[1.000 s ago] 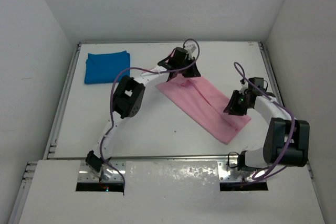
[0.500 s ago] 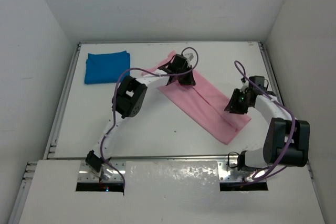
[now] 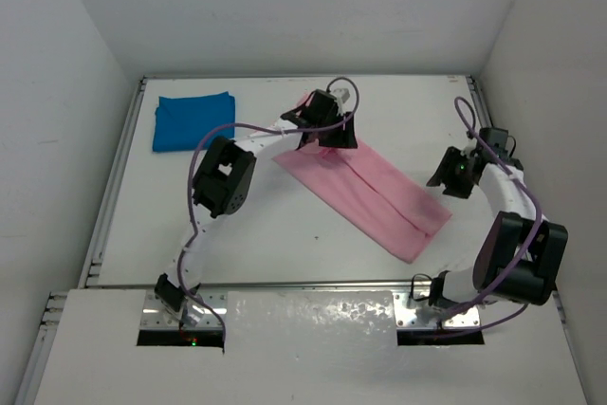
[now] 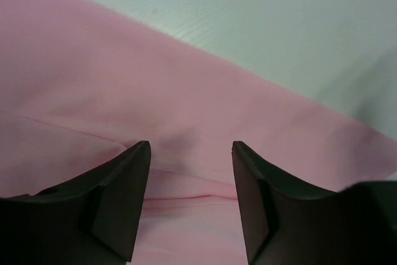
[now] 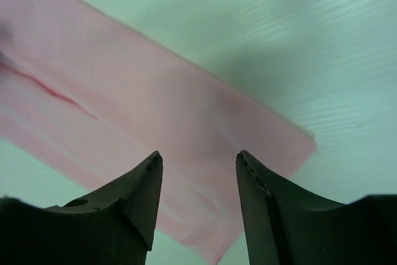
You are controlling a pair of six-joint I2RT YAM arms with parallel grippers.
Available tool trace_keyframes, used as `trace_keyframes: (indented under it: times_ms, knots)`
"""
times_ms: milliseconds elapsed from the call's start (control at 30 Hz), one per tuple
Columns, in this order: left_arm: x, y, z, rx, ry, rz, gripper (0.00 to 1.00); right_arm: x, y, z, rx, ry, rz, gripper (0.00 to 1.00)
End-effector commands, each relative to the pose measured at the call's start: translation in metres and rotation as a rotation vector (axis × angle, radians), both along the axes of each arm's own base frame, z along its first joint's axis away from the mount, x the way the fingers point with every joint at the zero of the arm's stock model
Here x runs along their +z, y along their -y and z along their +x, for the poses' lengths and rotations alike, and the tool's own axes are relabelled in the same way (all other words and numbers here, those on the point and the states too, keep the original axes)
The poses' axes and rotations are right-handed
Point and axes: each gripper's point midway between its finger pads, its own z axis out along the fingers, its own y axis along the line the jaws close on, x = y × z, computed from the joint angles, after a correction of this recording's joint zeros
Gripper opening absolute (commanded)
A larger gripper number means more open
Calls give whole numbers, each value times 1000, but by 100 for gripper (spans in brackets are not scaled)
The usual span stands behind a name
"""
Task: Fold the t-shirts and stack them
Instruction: Rotate the tshirt 75 degrees
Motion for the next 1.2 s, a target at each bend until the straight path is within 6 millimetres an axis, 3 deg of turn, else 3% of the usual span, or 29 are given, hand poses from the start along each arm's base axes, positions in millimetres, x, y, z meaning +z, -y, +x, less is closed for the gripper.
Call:
trace_keyframes:
  times_ms: [0,67,133,167,233,267,300,333,467,767,900,967,1067,1167]
  knots:
    - [151,10,22,-11,277,-118,54,21,23,17,20,28,-101,51]
    - [174,-2,25,8,299,-106,53,10,31,15,13,-15,-137,51]
    - [180,-24,23,55,280,-64,48,3,36,15,18,-32,-159,52]
    - [165,-42,24,86,246,-26,41,0,40,15,12,-40,-175,52]
    - [158,-73,21,159,210,26,33,-6,44,18,3,-44,-180,52]
    - [127,-99,17,191,147,71,25,-7,47,20,-8,-42,-173,52]
    - [117,-113,13,218,123,85,20,-13,46,21,-5,-55,-159,51]
    - [102,-140,7,276,92,112,12,-14,48,22,-6,-60,-157,51]
    - [76,-190,-4,375,57,181,0,-22,45,19,19,-87,-139,50]
    - [12,-200,-10,376,-63,276,0,-45,29,-20,37,-158,-101,50]
    - [-8,-197,3,379,-74,282,0,-52,22,-43,12,-210,-84,49]
    - [-7,-195,16,383,-67,270,0,-57,19,-55,-4,-238,-78,48]
    - [-22,-188,30,372,-75,249,0,-54,13,-62,-15,-215,-62,48]
    - [-25,-184,45,376,-59,205,0,-55,8,-67,-21,-208,-48,48]
